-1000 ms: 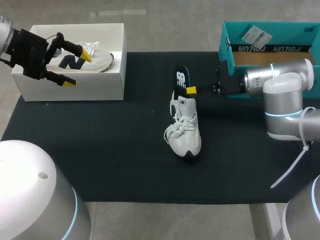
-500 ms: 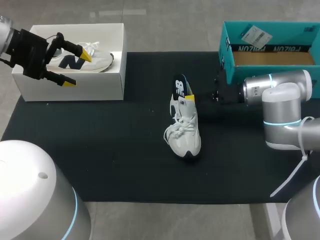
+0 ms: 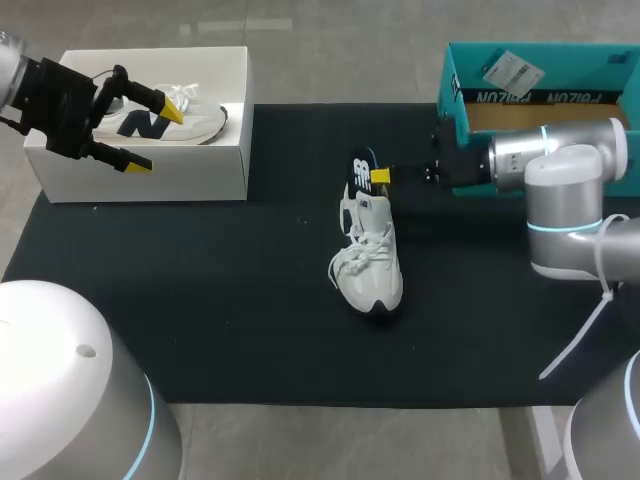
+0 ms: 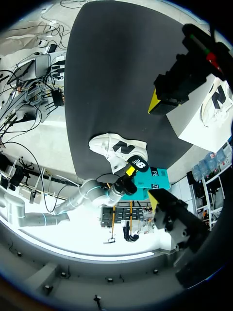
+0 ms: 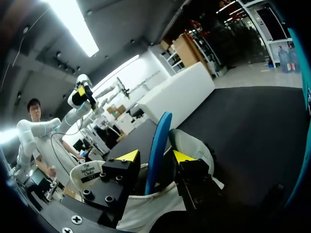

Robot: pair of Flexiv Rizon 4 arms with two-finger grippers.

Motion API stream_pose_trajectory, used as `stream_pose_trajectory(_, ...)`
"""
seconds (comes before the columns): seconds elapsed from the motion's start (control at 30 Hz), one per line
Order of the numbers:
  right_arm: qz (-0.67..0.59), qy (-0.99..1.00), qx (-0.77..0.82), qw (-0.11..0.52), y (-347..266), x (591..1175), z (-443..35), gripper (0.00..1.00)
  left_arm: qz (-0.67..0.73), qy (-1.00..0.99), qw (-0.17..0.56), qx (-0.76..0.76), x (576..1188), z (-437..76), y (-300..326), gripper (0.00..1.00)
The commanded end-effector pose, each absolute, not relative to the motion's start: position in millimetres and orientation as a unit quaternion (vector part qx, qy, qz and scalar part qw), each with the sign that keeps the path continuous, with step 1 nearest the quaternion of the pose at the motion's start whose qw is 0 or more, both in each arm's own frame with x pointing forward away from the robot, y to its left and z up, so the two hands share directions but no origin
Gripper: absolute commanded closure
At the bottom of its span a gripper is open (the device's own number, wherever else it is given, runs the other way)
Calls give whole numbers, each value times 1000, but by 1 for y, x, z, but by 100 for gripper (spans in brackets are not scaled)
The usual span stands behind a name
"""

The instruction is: Take the shoe out of the shoebox, open the shoe tongue, remove and reinsert the insole, then place the shoe into the shoebox

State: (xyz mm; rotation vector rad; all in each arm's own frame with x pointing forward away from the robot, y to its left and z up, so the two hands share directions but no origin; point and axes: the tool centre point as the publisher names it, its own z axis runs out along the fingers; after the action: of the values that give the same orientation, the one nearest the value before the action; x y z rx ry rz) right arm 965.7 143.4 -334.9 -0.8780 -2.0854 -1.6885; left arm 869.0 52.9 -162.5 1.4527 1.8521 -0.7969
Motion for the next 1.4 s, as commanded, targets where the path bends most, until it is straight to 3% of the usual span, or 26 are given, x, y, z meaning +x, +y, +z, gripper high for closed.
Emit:
stream_pose_trajectory(0.03,-586,-734,-303,162,144,975,-332,66,-302,706,322,554,868,-162,53,0)
stream_pose_trajectory(0.23,-587,-735,-300,161,146,978,-330,76,-302,706,322,554,868,-162,53,0)
stream_pose_trajectory(0.27,-587,-735,-300,162,147,978,-331,93,-302,706,322,554,868,-162,53,0)
stream_pose_trajectory(0.3,-587,-734,-300,163,147,977,-331,100,-302,706,322,554,868,-162,53,0)
stream_pose_trajectory(1.27,-584,-711,-337,200,153,927,-359,100,-302,706,322,554,868,-162,53,0)
stream_pose_trajectory(1.3,-585,-712,-335,197,153,929,-357,96,-302,706,322,554,868,-162,53,0)
stream_pose_trajectory(1.33,-585,-712,-335,195,152,931,-356,64,-302,706,322,554,868,-162,53,0)
stream_pose_trajectory(1.4,-585,-715,-331,191,152,935,-353,49,-302,706,322,554,868,-162,53,0)
